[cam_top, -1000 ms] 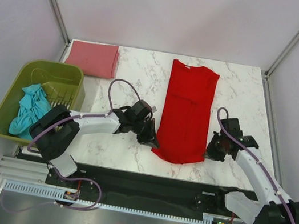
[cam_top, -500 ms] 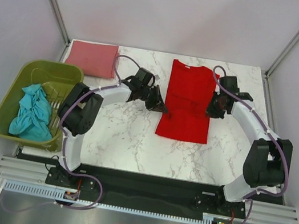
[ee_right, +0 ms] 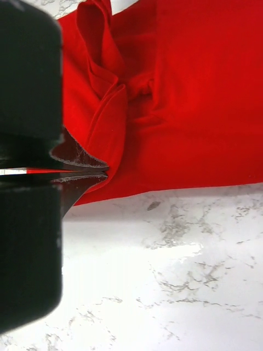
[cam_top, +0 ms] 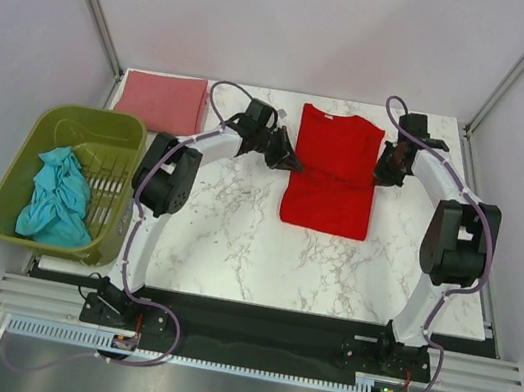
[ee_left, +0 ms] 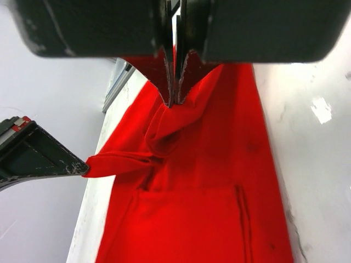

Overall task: Fold and stack the t-shirts
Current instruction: Fold the tshirt

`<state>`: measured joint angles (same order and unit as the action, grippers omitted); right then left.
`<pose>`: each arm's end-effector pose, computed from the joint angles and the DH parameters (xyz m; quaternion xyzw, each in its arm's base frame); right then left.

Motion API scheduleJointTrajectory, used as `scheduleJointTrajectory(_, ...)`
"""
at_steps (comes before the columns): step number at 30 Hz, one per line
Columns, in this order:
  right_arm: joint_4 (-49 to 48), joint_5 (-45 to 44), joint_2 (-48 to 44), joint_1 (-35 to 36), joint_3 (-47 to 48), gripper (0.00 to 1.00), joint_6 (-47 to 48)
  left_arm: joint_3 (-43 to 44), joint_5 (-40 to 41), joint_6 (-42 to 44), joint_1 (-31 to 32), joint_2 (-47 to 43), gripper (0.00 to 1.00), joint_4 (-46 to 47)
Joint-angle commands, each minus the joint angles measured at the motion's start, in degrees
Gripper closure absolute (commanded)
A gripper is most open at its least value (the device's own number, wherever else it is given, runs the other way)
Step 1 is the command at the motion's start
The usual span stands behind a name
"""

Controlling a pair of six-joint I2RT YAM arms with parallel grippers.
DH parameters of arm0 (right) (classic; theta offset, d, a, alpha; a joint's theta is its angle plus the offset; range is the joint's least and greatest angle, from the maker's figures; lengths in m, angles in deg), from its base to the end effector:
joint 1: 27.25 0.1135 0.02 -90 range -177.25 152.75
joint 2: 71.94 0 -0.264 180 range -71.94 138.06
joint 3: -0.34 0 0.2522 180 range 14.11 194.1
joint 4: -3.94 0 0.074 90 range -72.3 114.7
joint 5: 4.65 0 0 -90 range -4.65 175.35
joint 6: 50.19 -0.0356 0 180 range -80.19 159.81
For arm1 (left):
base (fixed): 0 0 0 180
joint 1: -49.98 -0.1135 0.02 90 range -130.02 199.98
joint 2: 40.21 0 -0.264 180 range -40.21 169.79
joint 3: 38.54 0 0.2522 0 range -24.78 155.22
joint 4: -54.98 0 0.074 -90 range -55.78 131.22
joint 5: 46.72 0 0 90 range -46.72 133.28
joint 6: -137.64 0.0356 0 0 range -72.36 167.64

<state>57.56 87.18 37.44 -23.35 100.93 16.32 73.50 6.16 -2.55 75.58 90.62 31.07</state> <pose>0.4066 0.0289 0.2269 0.1614 0.9575 0.0715 0.2280 0.4476 -0.2383 0.1626 -0.0602 0.8756 -0.4637 0.1210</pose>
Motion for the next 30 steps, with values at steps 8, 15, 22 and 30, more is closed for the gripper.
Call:
scheduleJointTrajectory(8,-1.8,3.5,3.9,-2.8,7.9,1.0,3.8,5.6,0.8,-0.7,-2.6,2.9,0.98,0.0)
scheduleJointTrajectory(15,-4.6,8.4,2.9,-3.5,7.9,1.0,3.8,7.1,1.4,-1.8,-3.4,3.3,0.98,0.0)
scheduleJointTrajectory(22,-6.6,9.9,5.7,-5.4,9.9,1.0,3.4,11.5,-0.3,-3.0,-3.8,7.0,0.98,0.0)
scheduleJointTrajectory(30,-8.2,11.9,10.1,-6.4,12.5,1.0,3.9,15.8,-0.2,-4.1,-4.7,10.9,0.98,0.0)
